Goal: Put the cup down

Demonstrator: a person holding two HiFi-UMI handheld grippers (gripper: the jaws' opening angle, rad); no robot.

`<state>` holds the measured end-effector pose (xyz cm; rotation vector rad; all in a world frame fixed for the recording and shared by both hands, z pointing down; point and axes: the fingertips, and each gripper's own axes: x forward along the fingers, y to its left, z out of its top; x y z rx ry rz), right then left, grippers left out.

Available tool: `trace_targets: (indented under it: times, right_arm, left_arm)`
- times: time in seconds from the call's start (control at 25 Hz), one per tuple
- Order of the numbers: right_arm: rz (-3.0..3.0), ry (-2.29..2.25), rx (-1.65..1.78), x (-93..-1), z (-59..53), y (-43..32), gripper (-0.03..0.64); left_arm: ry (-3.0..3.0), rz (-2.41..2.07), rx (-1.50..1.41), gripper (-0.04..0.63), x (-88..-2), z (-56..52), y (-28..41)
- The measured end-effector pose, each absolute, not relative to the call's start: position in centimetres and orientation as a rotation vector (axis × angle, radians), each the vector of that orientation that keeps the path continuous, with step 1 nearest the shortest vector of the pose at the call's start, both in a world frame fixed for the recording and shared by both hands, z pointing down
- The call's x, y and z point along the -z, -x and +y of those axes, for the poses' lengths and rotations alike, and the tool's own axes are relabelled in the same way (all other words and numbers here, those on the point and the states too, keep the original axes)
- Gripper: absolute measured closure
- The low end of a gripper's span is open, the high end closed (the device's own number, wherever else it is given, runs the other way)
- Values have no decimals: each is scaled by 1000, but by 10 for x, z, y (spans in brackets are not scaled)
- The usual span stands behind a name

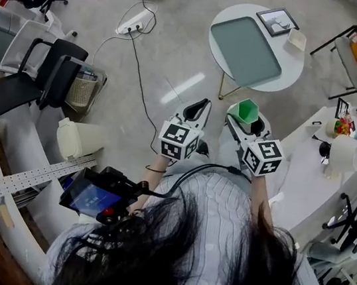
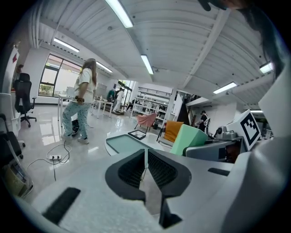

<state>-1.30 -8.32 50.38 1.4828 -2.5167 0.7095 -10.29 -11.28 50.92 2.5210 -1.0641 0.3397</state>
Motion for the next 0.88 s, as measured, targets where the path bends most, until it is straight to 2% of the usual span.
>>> trace_targets:
  times: [0.88]
  right_arm:
    - [-2533,-1422,-753,-528,-225,-41,301]
  left_arm:
    - [-2448,-1136,-385,561,-523,-239,59]
